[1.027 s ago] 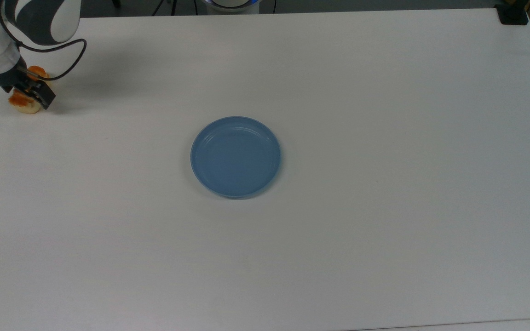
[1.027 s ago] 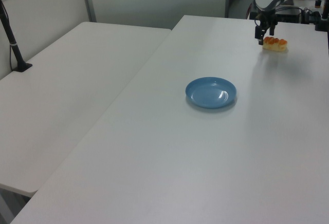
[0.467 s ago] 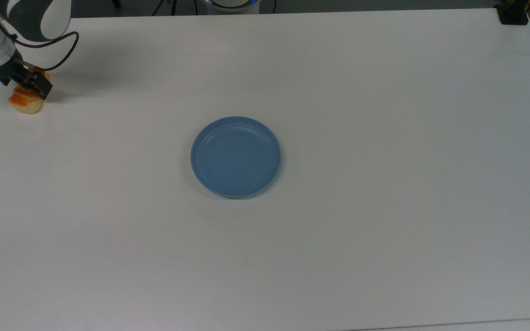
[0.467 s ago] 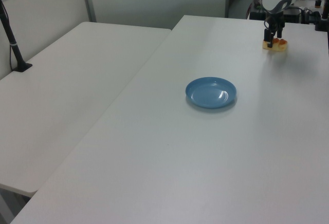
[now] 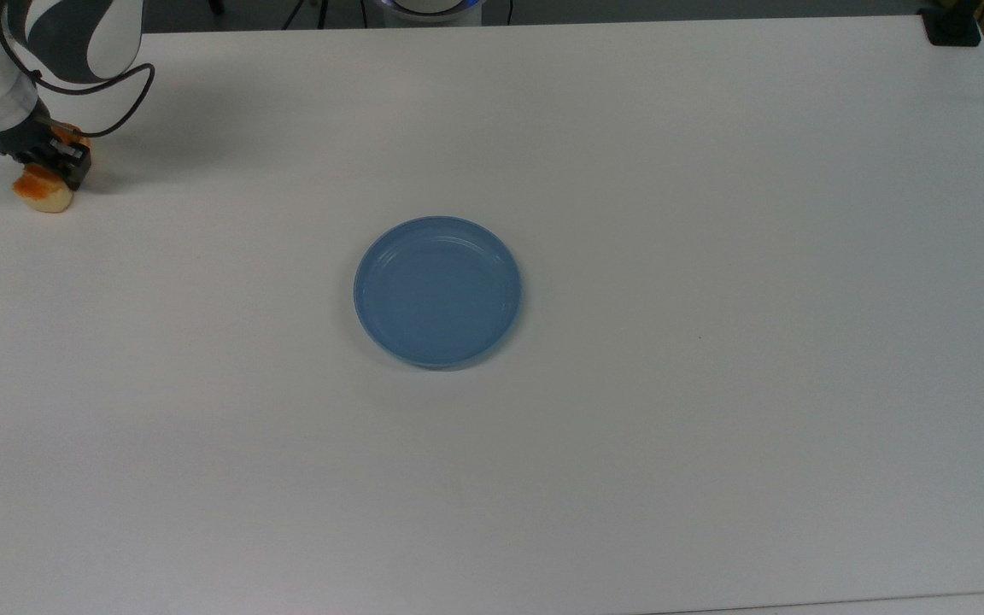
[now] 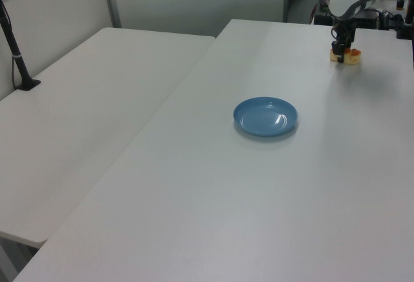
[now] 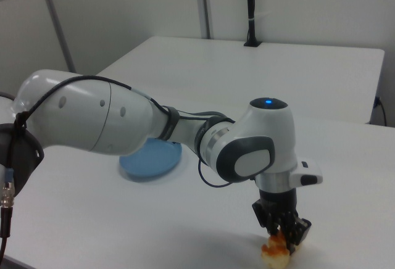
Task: Put the bread on a plate
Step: 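Lift the bread roll and carry it over the blue plate, then lower the bread roll onto the blue plate and release it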
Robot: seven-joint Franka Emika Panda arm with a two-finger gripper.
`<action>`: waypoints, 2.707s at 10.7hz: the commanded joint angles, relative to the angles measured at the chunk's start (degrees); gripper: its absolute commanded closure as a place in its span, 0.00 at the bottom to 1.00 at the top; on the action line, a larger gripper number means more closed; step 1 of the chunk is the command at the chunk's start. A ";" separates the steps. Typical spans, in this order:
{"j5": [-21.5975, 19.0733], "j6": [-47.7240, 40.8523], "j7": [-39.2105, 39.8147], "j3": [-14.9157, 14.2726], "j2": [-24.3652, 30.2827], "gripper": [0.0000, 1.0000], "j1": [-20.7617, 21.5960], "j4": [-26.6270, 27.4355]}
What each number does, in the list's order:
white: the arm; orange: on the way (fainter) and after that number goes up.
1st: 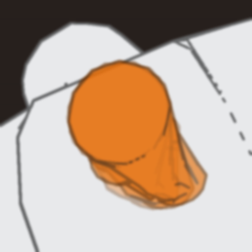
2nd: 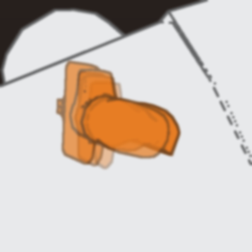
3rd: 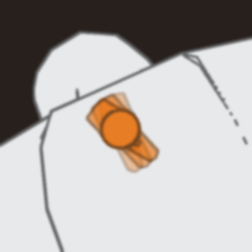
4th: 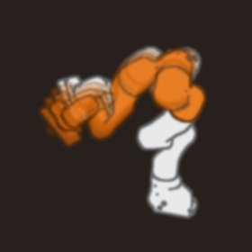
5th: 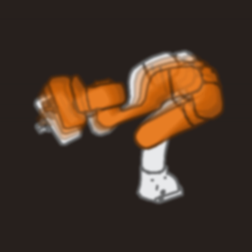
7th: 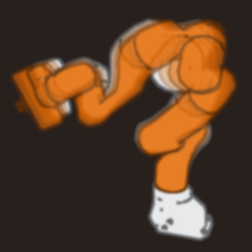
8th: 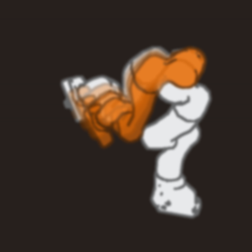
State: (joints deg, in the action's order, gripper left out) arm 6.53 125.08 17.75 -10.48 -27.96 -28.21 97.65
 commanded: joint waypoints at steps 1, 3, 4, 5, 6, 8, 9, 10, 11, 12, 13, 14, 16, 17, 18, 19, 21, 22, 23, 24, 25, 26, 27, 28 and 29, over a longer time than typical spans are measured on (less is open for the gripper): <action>-0.54 -7.26 0.27 1.41 5.88 1.00 0.78 -1.92; -3.96 -16.40 -0.51 5.01 8.78 1.00 1.31 -6.84; -5.20 -19.75 -1.13 6.25 10.19 0.98 2.79 -8.34; -5.64 -22.65 -2.61 6.61 11.25 0.97 5.24 -9.14; -6.00 -25.90 -5.67 6.52 11.52 0.97 10.31 -10.45; -6.00 -27.78 -10.25 6.52 11.61 0.95 16.40 -10.90; -6.00 -27.35 -13.15 6.52 11.43 0.94 19.39 -10.91; -6.00 -26.99 -15.09 6.52 11.17 0.92 21.85 -10.91; -6.09 -26.29 -16.50 6.52 10.99 0.90 24.66 -10.91; -6.00 -24.72 -18.60 6.52 10.82 0.90 26.95 -10.64; -5.91 -23.57 -20.80 6.52 9.86 0.90 29.15 -10.38; -5.82 -22.87 -23.17 6.52 8.02 0.89 31.18 -10.47; -5.12 -18.66 -27.31 6.52 4.42 0.85 34.25 -10.12; -4.77 -16.64 -29.41 6.43 2.49 0.80 35.49 -9.94; -3.73 -14.36 -31.70 6.43 1.42 0.71 36.37 -9.33; -3.02 -12.25 -33.72 6.43 0.54 0.38 36.64 -8.19; -0.48 -9.51 -37.33 6.43 -0.51 0.00 37.87 -7.04; -0.03 -9.41 -37.43 6.52 -0.61 0.00 37.96 -7.04; -0.02 -9.50 -37.43 6.52 -0.43 0.00 38.22 -7.13; -0.02 -10.02 -37.43 6.43 -0.09 0.00 38.23 -7.21; -0.02 -10.55 -37.35 6.52 1.05 0.00 38.23 -7.21; -0.02 -13.34 -36.91 6.35 4.02 0.00 37.71 -7.56; -0.37 -15.28 -36.38 6.26 7.09 0.00 36.83 -7.65; -1.07 -16.95 -33.86 6.52 10.34 0.00 34.73 -7.57; -1.77 -19.93 -29.83 6.61 12.73 0.00 33.15 -7.65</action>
State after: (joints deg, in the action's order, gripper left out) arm 5.60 110.75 -18.06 -3.71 -23.48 7.83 87.86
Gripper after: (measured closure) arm 0.000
